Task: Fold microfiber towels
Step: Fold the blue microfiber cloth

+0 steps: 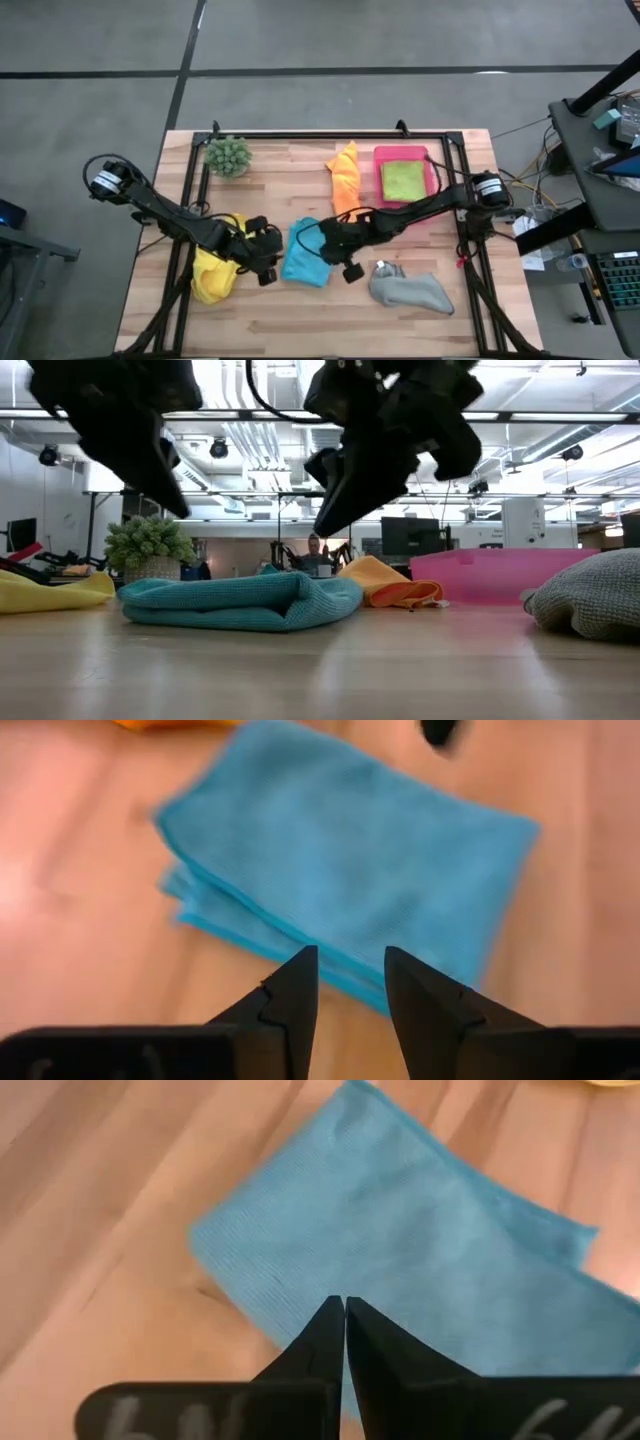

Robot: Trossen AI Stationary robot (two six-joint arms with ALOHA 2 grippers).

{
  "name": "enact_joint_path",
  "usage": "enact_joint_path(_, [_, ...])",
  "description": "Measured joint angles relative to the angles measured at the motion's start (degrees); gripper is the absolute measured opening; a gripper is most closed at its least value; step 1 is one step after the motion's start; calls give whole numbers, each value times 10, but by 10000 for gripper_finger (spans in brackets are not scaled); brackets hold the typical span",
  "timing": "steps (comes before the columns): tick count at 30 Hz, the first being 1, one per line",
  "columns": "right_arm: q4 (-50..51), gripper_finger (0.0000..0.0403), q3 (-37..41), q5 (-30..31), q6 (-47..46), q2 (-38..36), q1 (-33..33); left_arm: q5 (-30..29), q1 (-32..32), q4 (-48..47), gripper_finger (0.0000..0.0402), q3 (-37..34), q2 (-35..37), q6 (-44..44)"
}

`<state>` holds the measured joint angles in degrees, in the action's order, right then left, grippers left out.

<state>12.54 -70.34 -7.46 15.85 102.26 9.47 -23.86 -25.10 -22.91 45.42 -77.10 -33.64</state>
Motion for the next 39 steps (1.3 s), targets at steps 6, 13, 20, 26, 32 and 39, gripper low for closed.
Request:
enact_joint_path(6, [-148, 8, 69, 24, -61, 2, 23, -37, 16, 17, 103, -9, 0, 33])
enact_joint_path(13, [-223, 8, 108, 91, -88, 2, 30, -37, 50, 44, 102, -9, -23, 81])
enact_joint_path(20, [-233, 8, 109, 91, -84, 2, 18, -36, 94, 51, 102, -8, -65, 144])
enact_joint_path(26, [-223, 20, 93, 90, -83, 1, -18, 8, 138, 31, 102, -9, -69, 207])
enact_joint_path(32, [-214, 72, 84, 90, -79, 1, -73, 84, 191, 85, 102, -42, -69, 251])
enact_joint_path(39, [-228, 142, 81, 85, -83, 1, -121, 134, 239, 199, 102, -105, -69, 256])
